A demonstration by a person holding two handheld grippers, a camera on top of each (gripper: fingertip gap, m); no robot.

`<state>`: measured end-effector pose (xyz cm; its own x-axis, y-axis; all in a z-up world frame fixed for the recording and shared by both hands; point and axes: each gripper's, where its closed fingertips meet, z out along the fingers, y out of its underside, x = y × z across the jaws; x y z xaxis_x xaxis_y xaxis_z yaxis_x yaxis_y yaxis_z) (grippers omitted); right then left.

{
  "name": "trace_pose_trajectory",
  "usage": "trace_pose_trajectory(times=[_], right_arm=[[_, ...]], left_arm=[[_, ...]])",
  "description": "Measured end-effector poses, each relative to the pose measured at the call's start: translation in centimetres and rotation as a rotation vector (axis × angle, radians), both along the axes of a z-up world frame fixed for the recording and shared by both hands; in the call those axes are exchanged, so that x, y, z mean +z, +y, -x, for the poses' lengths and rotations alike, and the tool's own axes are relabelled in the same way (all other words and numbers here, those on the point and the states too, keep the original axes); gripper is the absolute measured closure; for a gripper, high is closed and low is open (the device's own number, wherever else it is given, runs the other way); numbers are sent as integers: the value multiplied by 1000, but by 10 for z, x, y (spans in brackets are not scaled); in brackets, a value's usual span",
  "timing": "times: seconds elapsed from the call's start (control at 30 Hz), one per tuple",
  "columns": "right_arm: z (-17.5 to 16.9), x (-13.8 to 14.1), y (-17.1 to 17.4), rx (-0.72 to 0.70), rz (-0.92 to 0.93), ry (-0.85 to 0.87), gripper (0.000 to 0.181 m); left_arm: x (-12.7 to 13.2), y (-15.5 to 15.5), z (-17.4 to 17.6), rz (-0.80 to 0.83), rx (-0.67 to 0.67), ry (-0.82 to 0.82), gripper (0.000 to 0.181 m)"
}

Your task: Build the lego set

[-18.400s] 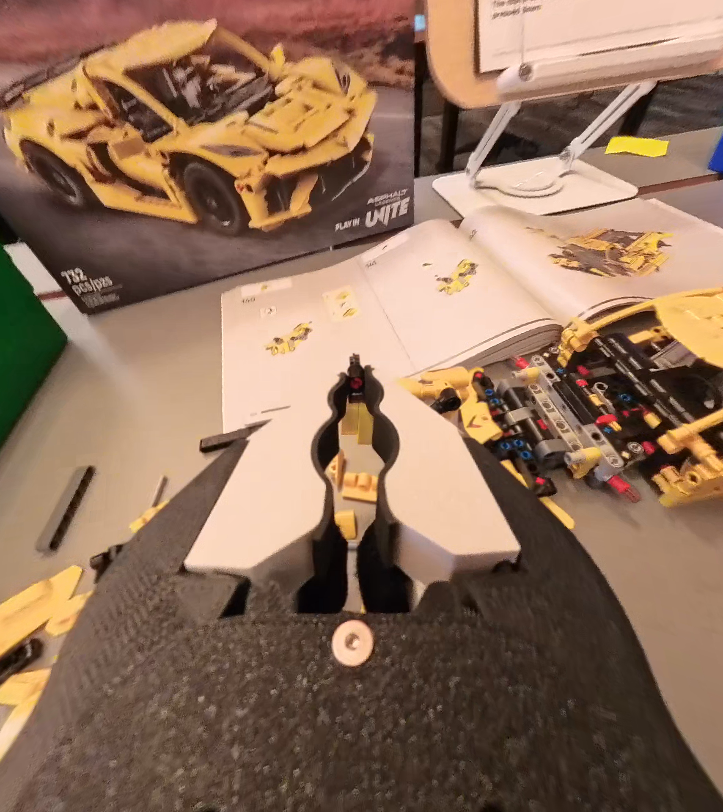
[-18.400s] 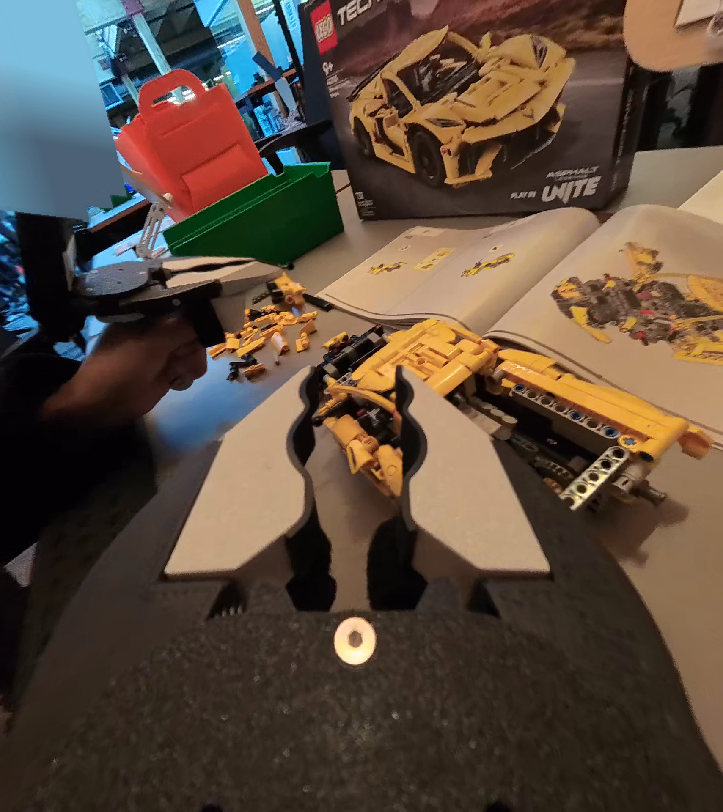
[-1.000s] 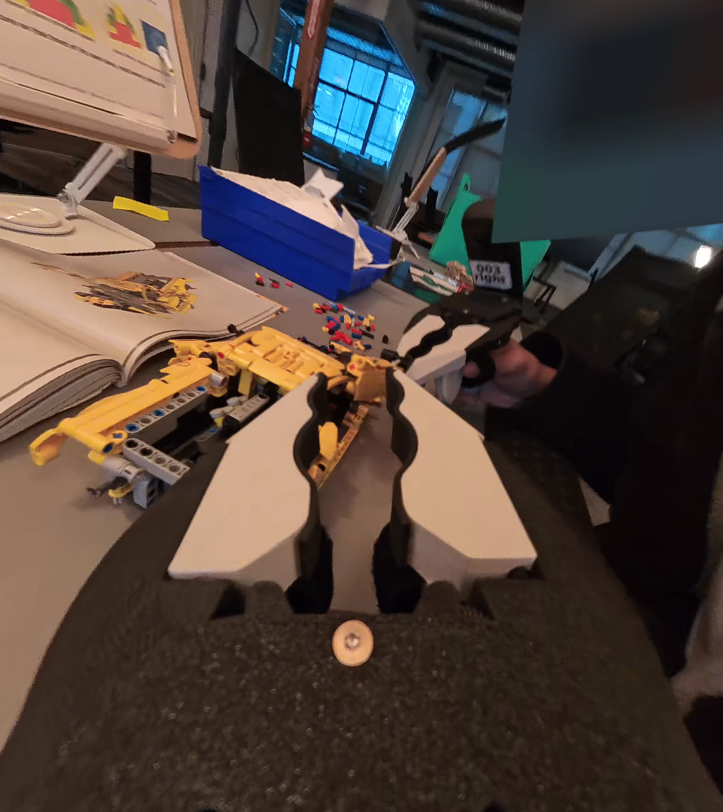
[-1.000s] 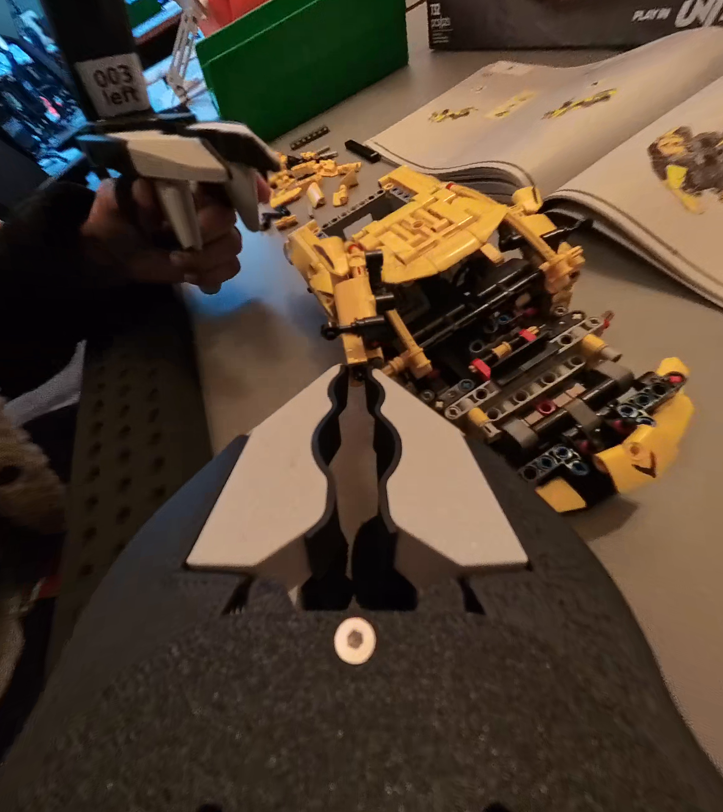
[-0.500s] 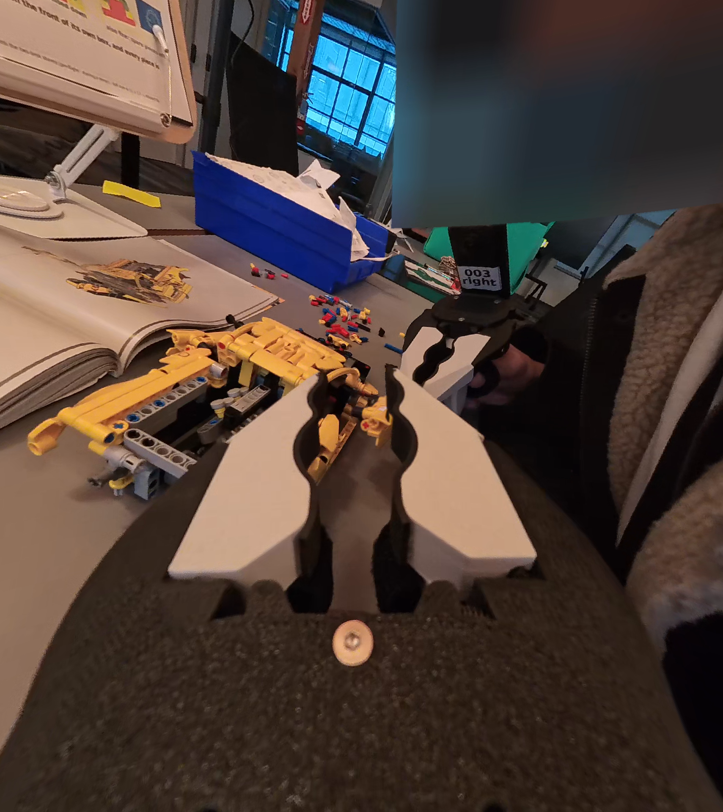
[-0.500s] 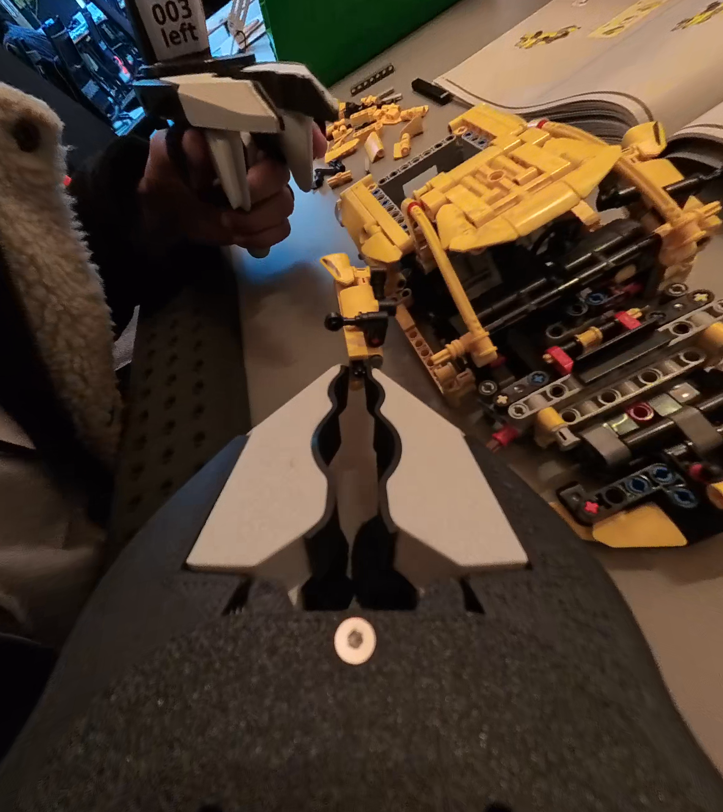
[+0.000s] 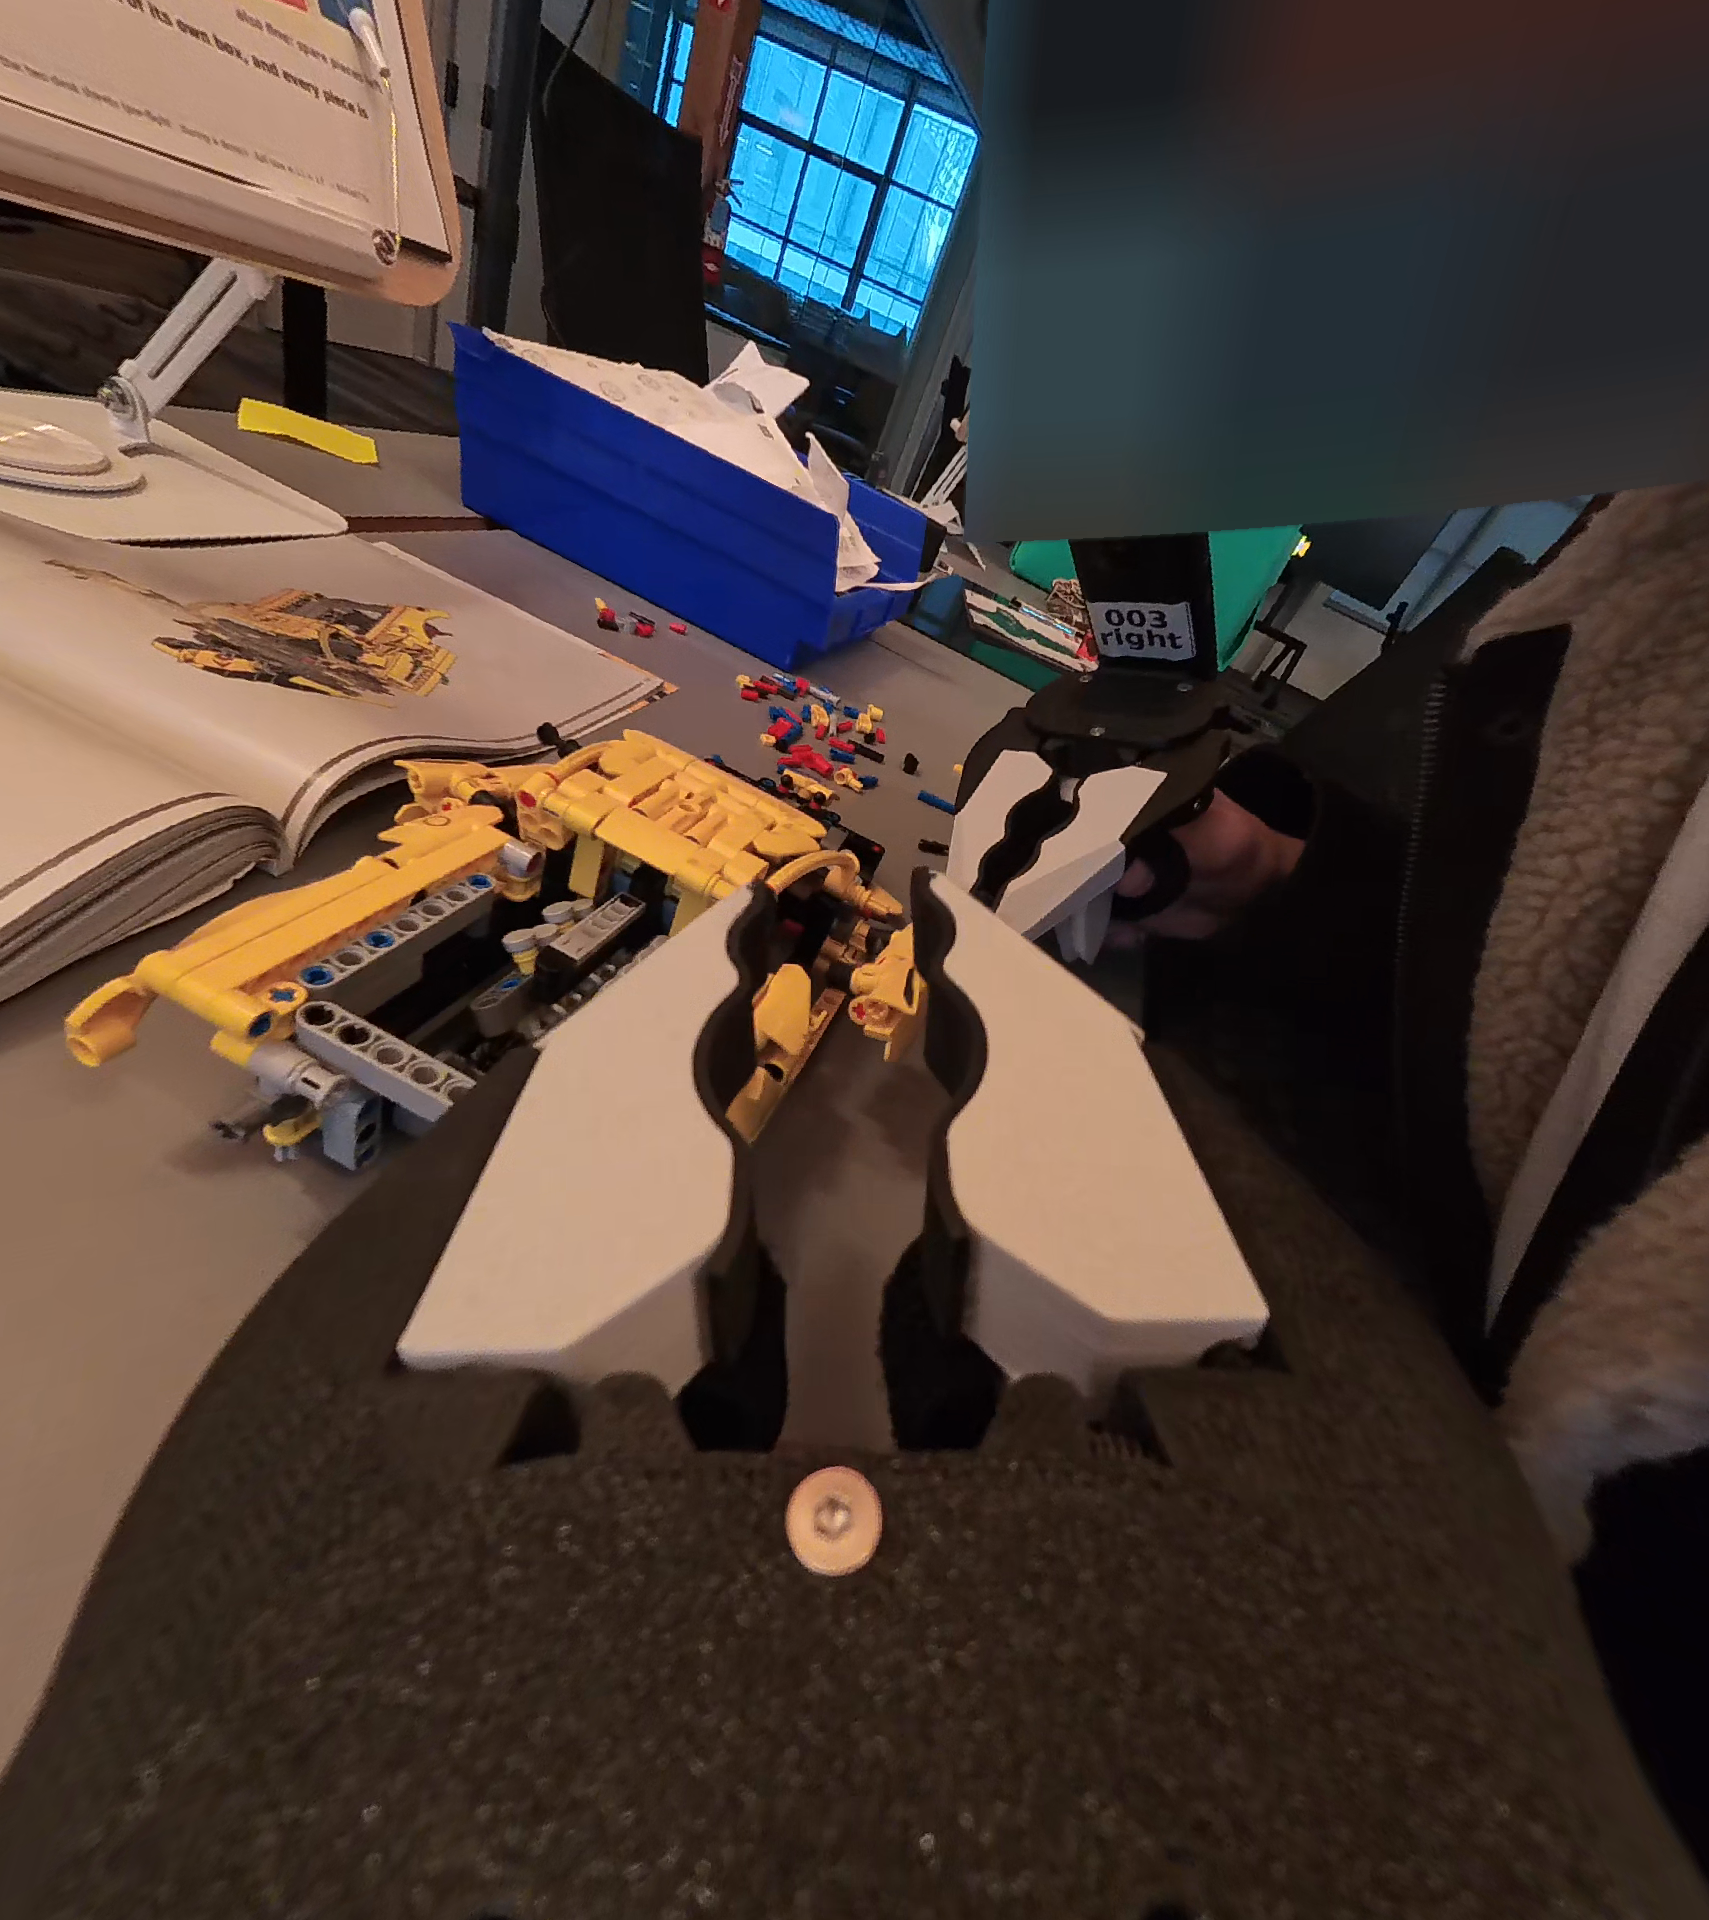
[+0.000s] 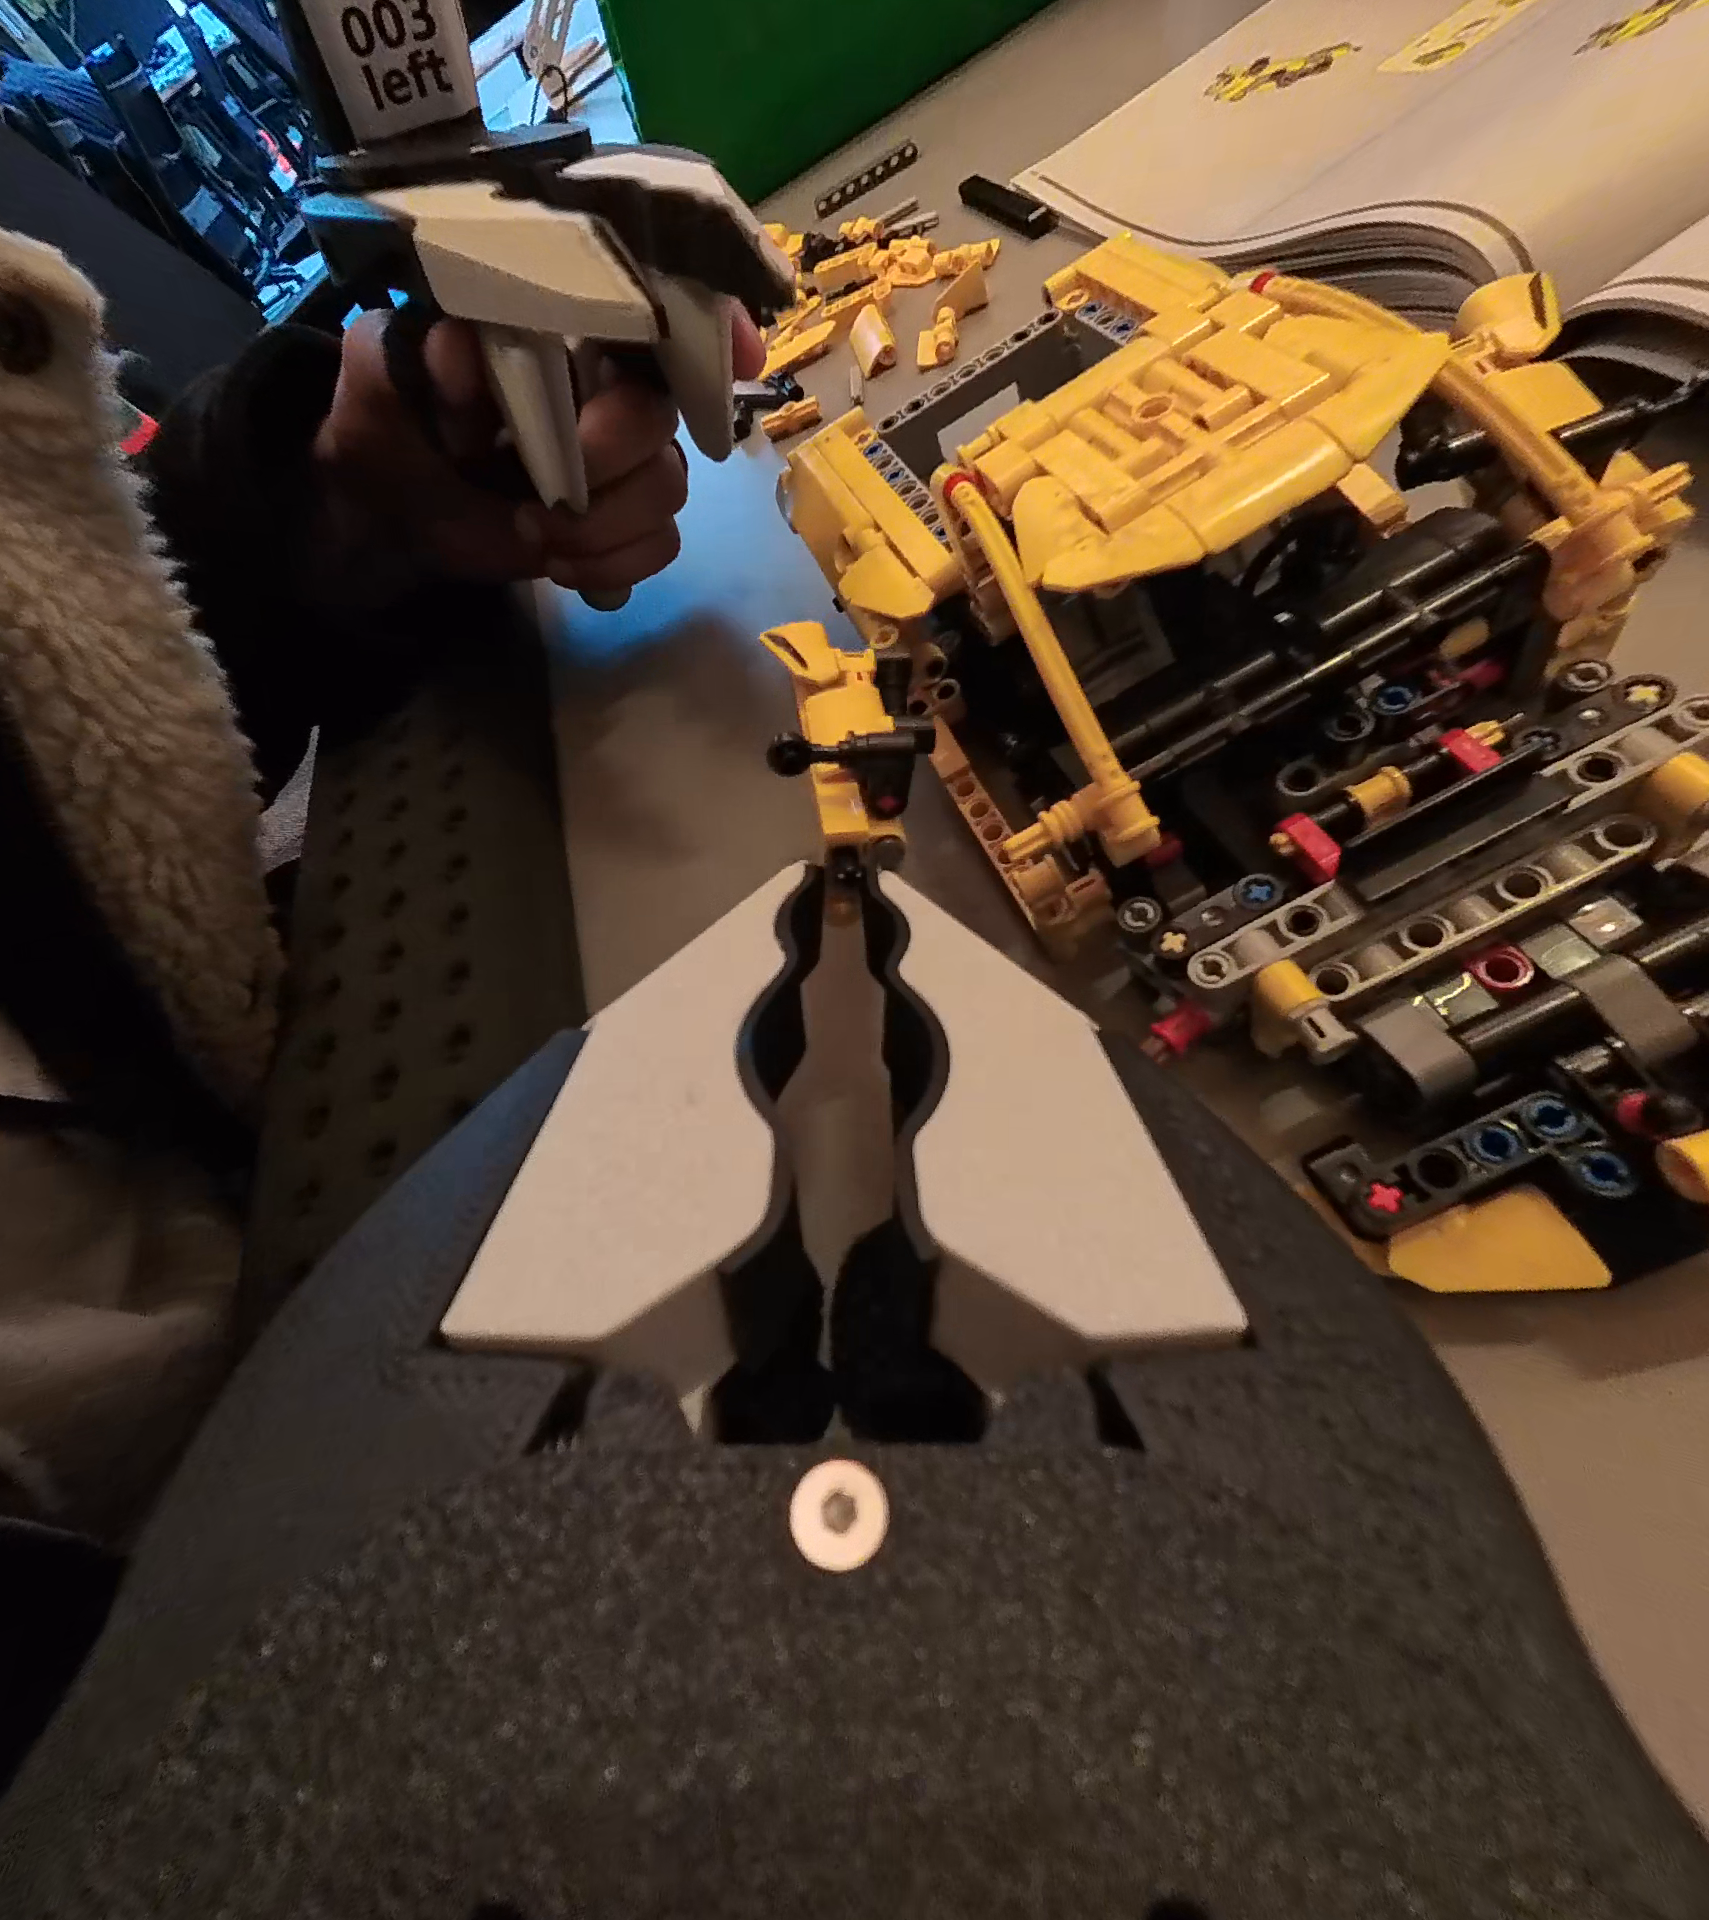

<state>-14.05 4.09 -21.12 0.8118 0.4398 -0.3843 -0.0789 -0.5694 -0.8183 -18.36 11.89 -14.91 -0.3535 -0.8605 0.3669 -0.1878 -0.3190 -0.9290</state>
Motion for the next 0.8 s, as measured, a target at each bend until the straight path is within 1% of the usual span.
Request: trace_pose_trajectory(times=[0.8], right_arm=[[-1, 0, 0, -3, 5, 11, 175]], left_arm=[[-3, 3, -2, 10, 2, 17, 154]])
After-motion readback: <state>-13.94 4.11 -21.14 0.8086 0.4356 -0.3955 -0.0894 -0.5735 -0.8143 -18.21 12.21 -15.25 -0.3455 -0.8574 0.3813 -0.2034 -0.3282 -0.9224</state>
